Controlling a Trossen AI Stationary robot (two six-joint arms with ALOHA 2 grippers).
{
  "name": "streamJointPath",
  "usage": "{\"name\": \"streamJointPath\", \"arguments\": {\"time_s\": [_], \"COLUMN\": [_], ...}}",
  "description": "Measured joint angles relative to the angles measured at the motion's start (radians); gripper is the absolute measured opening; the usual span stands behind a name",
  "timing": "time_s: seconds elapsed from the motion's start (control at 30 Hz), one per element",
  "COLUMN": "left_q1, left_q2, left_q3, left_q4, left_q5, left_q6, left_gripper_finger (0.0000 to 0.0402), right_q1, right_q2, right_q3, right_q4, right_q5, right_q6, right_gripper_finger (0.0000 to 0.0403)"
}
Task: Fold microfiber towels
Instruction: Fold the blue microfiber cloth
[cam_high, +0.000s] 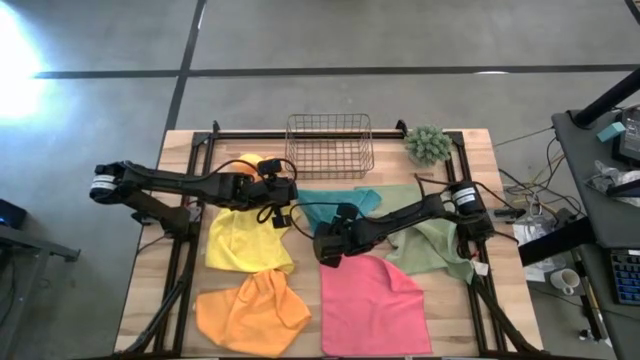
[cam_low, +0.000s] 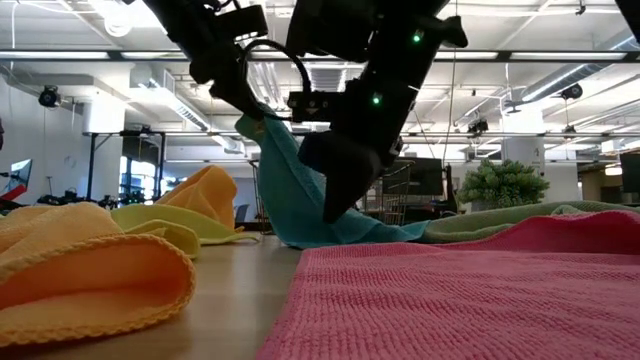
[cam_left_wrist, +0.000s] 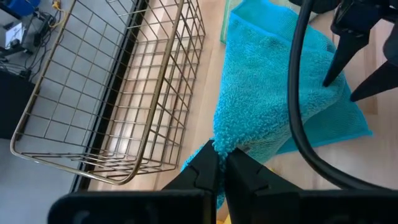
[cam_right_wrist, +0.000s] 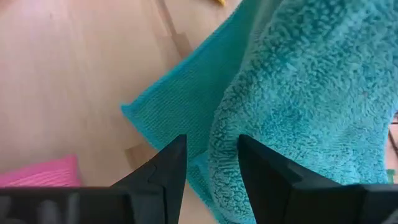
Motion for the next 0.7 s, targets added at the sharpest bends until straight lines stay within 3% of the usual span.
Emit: {"name": "streamJointPath", "arguments": {"time_s": [0.1, 0.53, 0.7], "left_q1": [0.000, 0.001, 0.001], "left_q2": [0.000, 0.000, 0.000], "left_q3": [0.000, 0.000, 0.000], "left_q4": [0.000, 0.002, 0.001], "left_q5": [0.000, 0.001, 0.001], "left_q6": [0.000, 0.001, 0.002], "left_gripper_finger": [0.0000, 0.0000, 0.0000], "right_q1": [0.000, -0.025, -0.026], "right_q2": [-0.002, -0.003, -0.023], "right_q3": [0.000, 0.000, 0.000], "right_q4": [-0.003, -0.056, -0.090], "right_q5": [0.041, 0.034, 0.018], "right_q6": [0.018, 0.037, 0.037], "right_gripper_finger": [0.0119, 0.0015, 0.0009]}}
